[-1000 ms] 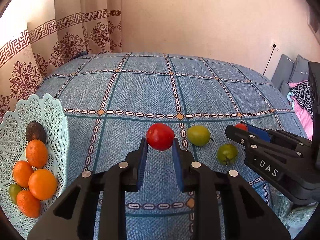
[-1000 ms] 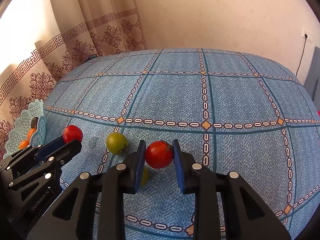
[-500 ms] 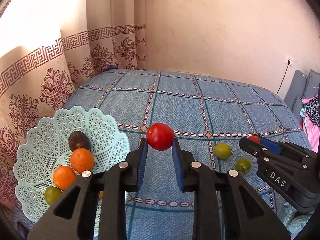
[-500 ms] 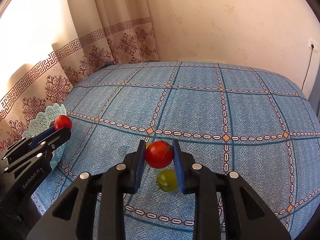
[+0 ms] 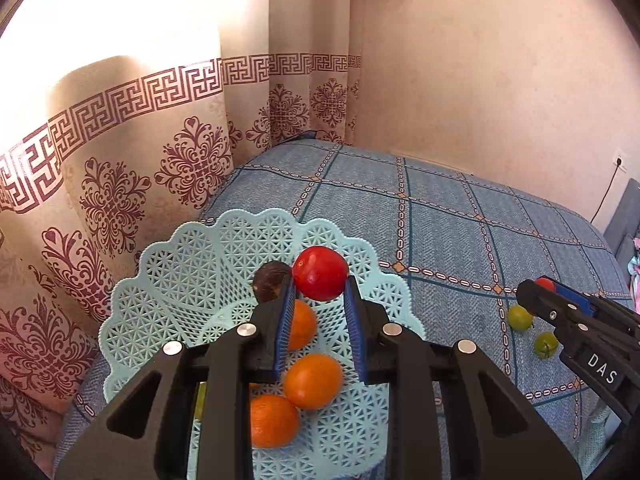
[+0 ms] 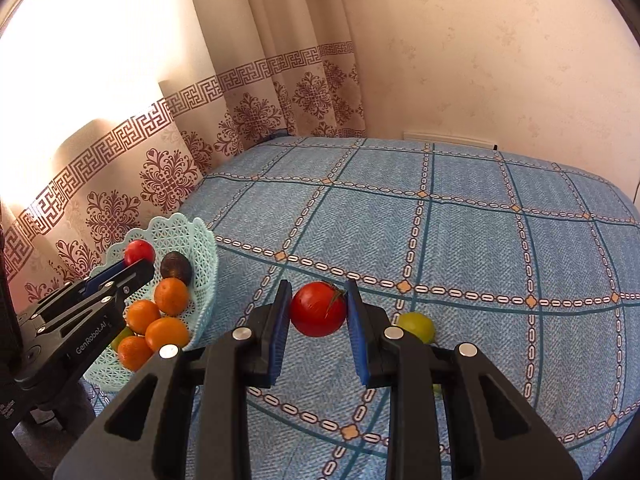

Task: Organize fruits
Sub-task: 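Carry both red tomatoes into the basket and open both tools, then withdraw both tools from the basket toward the green tomatoes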

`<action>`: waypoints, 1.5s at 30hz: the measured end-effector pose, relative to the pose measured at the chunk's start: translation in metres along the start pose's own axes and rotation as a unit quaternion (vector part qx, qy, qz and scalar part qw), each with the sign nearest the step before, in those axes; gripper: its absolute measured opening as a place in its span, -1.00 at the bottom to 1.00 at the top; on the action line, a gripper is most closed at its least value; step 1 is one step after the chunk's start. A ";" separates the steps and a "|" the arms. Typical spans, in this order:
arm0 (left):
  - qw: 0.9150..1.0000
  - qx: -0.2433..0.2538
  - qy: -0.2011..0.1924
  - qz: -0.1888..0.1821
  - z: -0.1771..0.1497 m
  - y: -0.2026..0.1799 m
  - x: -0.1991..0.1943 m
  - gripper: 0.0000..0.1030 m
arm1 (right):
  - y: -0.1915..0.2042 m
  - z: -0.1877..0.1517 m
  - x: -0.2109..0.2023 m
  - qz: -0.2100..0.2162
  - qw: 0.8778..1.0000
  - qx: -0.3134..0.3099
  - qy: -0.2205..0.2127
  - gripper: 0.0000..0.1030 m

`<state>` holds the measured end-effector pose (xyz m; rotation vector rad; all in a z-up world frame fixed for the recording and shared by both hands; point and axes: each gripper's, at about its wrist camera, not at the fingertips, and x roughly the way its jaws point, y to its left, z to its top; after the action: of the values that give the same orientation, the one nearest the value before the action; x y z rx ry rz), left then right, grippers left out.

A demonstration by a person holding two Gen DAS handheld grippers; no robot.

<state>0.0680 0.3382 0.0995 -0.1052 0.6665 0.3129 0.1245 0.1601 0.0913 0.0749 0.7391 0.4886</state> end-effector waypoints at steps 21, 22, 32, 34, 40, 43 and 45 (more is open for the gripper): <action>0.997 -0.065 0.002 0.048 -0.002 0.072 0.009 0.27 | 0.089 0.003 0.036 0.084 0.995 -0.037 0.040 -0.45; 0.996 -0.069 0.001 0.048 -0.002 0.073 0.009 0.35 | 0.088 0.002 0.038 0.086 0.995 -0.034 0.042 -0.45; 0.996 -0.076 -0.005 0.050 -0.002 0.073 0.008 0.55 | 0.074 0.003 0.034 0.085 0.996 -0.017 0.037 -0.37; 0.996 -0.074 -0.005 0.049 -0.002 0.069 0.007 0.59 | 0.070 0.002 0.032 0.079 0.996 -0.016 0.034 -0.37; 0.998 -0.050 -0.007 0.038 -0.002 0.047 0.004 0.71 | 0.046 -0.005 0.020 0.050 0.998 -0.024 0.029 -0.37; 0.999 -0.034 -0.010 0.027 -0.002 0.029 0.002 0.75 | 0.026 -0.009 0.014 0.030 0.999 -0.020 0.030 -0.37; 1.000 -0.021 -0.010 0.019 -0.002 0.016 0.000 0.75 | 0.010 -0.012 0.009 0.017 0.999 -0.015 0.030 -0.37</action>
<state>0.0622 0.3526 0.0983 -0.1294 0.6426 0.3637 0.1180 0.1714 0.0790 0.0447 0.7895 0.5358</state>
